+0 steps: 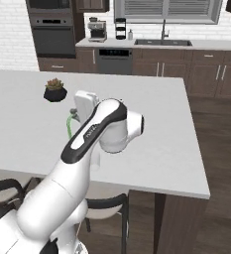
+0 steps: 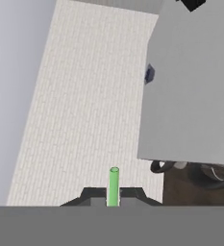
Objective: Take a straw from the drawer in front and place it inside the glass cup on the dining counter.
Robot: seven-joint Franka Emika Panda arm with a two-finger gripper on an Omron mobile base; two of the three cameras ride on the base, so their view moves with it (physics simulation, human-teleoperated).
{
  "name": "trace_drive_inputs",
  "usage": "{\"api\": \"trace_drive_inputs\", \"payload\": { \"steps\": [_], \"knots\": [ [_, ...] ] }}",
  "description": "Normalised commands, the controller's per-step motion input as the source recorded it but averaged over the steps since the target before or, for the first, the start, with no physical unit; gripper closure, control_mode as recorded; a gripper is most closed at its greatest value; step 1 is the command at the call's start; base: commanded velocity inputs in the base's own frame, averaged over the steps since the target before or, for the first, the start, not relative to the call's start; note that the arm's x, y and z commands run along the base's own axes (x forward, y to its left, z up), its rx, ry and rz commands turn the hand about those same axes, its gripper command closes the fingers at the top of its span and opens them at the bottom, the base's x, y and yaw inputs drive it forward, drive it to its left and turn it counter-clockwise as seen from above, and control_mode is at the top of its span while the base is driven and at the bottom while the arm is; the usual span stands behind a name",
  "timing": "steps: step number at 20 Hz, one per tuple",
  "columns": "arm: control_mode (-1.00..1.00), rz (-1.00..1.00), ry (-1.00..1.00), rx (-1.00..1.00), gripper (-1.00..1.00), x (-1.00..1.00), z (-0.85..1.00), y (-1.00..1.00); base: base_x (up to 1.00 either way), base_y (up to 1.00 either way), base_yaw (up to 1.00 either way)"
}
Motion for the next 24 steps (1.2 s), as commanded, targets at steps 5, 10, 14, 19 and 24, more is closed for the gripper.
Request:
{"api": "trace_drive_inputs", "payload": {
  "steps": [5,10,14,19,24],
  "knots": [
    [-1.00,0.00,0.00,0.00,1.00,0.31,-0.27,-0.10,0.00,0.00,0.00],
    [-1.00,0.00,0.00,0.00,1.00,0.30,-0.27,-0.11,0.00,0.00,0.00],
    [-1.00,0.00,0.00,0.00,1.00,0.27,-0.30,-0.04,0.00,0.00,0.00],
    [-1.00,0.00,0.00,0.00,1.00,0.29,-0.28,-0.02,0.00,0.00,0.00],
    [-1.00,0.00,0.00,0.00,1.00,0.35,-0.29,-0.03,0.00,0.00,0.00]
  ]
}}
